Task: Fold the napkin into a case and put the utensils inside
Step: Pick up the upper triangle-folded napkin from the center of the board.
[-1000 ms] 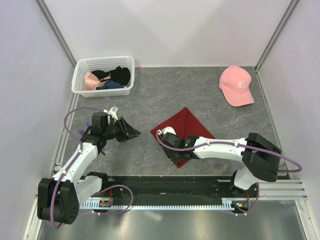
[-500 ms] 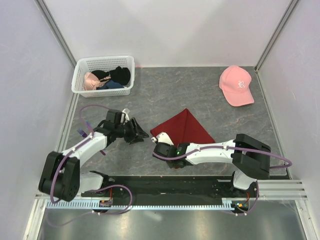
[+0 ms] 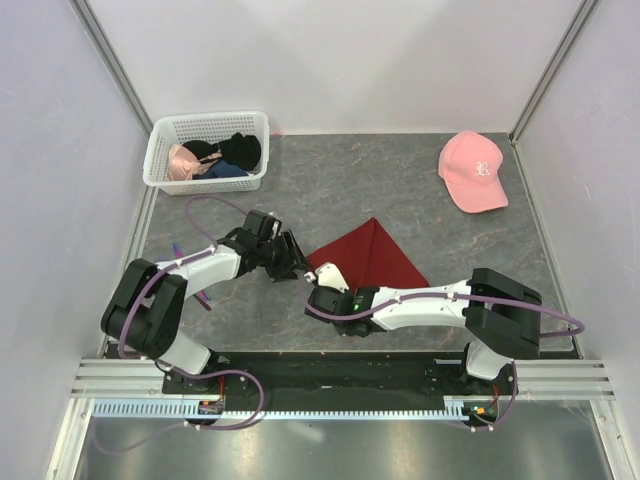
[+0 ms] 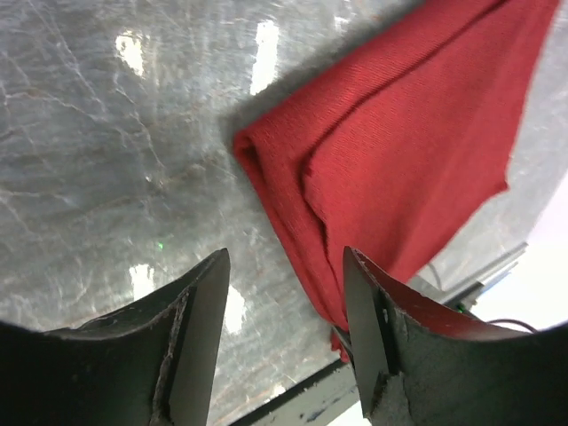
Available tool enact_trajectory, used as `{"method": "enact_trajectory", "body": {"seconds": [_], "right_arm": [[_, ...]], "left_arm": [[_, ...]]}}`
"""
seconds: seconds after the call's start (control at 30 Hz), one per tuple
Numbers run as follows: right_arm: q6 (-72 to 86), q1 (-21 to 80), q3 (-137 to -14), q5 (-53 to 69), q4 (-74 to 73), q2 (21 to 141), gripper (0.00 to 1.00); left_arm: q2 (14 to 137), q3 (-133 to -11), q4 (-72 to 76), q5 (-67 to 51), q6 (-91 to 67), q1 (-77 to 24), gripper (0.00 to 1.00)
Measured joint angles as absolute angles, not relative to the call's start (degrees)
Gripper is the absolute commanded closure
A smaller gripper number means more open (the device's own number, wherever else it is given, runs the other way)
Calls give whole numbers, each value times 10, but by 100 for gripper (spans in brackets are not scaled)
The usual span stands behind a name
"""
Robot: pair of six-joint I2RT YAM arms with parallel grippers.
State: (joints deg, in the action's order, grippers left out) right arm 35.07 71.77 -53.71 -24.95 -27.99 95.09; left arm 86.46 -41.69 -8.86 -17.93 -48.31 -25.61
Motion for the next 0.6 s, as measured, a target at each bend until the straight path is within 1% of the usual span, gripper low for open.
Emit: {"method": "enact_trajectory", "body": {"seconds": [0.23, 0.5, 0.6], "right_arm": [[358, 709, -537, -249, -284, 919, 100], [358, 699, -536, -241, -284, 907, 100], [359, 699, -536, -240, -284, 906, 100]], "left_arm": [[912, -437, -84, -165, -489, -267, 38], [924, -444, -59, -164, -507, -275, 38], [929, -444, -50, -164, -516, -277, 40]]}}
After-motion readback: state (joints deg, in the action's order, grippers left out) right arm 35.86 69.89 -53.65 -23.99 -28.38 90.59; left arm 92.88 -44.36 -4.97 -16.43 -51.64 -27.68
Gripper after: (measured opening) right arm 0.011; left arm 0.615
